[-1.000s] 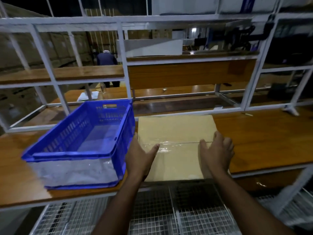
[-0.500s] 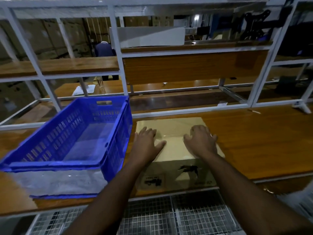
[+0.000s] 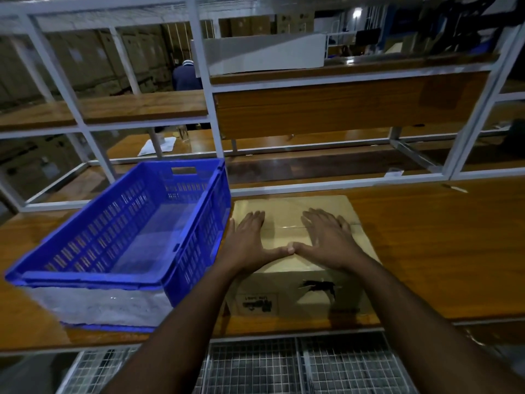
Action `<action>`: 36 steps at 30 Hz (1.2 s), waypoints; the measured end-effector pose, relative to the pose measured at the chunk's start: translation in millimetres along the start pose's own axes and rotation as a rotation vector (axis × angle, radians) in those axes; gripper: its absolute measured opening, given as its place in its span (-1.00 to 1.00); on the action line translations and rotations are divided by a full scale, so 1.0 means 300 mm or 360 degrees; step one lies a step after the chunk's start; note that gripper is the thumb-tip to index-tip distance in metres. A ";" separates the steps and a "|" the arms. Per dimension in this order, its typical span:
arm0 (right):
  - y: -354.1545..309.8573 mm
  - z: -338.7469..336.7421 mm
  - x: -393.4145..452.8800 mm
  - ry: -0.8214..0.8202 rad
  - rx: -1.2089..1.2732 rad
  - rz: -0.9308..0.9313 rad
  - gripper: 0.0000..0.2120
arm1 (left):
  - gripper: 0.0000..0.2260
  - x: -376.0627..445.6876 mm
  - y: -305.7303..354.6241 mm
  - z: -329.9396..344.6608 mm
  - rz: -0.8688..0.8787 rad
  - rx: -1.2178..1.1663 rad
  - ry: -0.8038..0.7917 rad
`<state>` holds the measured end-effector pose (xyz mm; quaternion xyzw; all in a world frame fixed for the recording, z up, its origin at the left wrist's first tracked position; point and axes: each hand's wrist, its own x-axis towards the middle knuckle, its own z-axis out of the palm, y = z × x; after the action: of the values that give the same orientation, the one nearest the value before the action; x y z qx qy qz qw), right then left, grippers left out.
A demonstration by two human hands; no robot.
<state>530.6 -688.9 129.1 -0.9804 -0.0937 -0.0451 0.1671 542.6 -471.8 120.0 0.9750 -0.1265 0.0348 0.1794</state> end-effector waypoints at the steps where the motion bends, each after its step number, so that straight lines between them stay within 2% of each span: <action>1: 0.000 -0.005 -0.003 0.0002 0.0042 0.0010 -0.14 | 0.13 0.000 0.000 -0.002 -0.0005 -0.0030 0.0003; 6: -0.003 -0.018 0.007 -0.0082 0.0107 0.0071 -0.04 | 0.11 0.007 0.003 -0.014 -0.0014 -0.0029 -0.0088; 12: 0.010 -0.010 -0.010 -0.0137 0.0037 0.0009 -0.09 | 0.03 -0.030 0.013 -0.008 0.0109 0.0223 -0.0209; 15: 0.011 -0.002 -0.013 -0.0193 0.0001 -0.0025 -0.16 | -0.19 -0.042 0.011 0.002 0.0096 0.0165 -0.0106; 17: -0.002 0.001 -0.009 -0.0193 -0.0105 -0.0043 -0.30 | -0.41 -0.029 0.024 0.005 0.0078 0.0102 0.0066; 19: -0.023 0.003 0.001 -0.0090 -0.0118 -0.0010 -0.43 | -0.52 -0.008 0.045 0.011 0.0088 0.0155 0.0250; 21: -0.048 0.006 0.016 0.0077 -0.0106 0.0026 -0.55 | -0.48 0.010 0.061 0.019 0.0133 0.0233 0.0241; 23: -0.065 0.017 0.033 0.0258 -0.0160 -0.0011 -0.66 | -0.43 0.019 0.060 0.029 0.0184 0.0256 0.0099; 25: -0.071 0.031 0.046 0.0333 -0.0160 -0.0087 -0.69 | -0.43 0.021 0.050 0.034 0.0203 0.0230 0.0033; 30: -0.066 0.044 0.068 0.0042 -0.0177 -0.0231 -0.48 | -0.43 0.035 0.049 0.031 0.0257 0.0269 -0.0114; 36: -0.066 0.039 0.074 -0.0017 -0.0189 -0.0184 -0.45 | -0.44 0.043 0.048 0.022 0.0241 0.0224 -0.0168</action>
<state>549.1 -662.8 127.3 -0.9818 -0.1483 -0.0550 0.1054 551.6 -490.3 120.4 0.9733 -0.2063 0.0056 0.1005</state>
